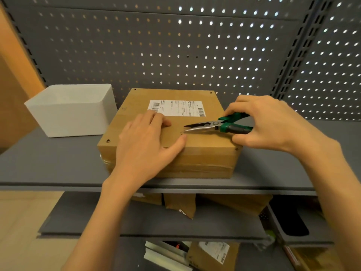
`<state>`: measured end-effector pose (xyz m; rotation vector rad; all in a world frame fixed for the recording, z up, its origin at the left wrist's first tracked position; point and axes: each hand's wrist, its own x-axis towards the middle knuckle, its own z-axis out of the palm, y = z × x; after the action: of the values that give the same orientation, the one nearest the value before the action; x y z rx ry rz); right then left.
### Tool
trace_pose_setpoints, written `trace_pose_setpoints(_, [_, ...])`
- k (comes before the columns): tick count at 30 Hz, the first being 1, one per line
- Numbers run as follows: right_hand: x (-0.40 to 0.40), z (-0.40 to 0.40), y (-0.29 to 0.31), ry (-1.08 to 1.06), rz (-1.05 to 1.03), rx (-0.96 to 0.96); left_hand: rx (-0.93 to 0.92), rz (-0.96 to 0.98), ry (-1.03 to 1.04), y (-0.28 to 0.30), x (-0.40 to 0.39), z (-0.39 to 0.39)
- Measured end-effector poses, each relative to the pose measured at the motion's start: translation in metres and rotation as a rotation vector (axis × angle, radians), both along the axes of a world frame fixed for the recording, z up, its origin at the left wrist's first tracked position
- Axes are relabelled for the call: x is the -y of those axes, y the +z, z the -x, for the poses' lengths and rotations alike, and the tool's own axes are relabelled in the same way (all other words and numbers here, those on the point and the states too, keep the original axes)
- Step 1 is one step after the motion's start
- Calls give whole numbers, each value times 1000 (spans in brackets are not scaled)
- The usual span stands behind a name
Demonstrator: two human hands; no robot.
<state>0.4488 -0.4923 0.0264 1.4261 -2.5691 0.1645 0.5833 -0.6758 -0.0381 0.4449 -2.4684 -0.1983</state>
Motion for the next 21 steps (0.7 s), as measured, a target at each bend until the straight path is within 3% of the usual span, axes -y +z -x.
trace_pose_setpoints(21, [15,24,13,143,-188,-84,33,14,14,1,-3,-4])
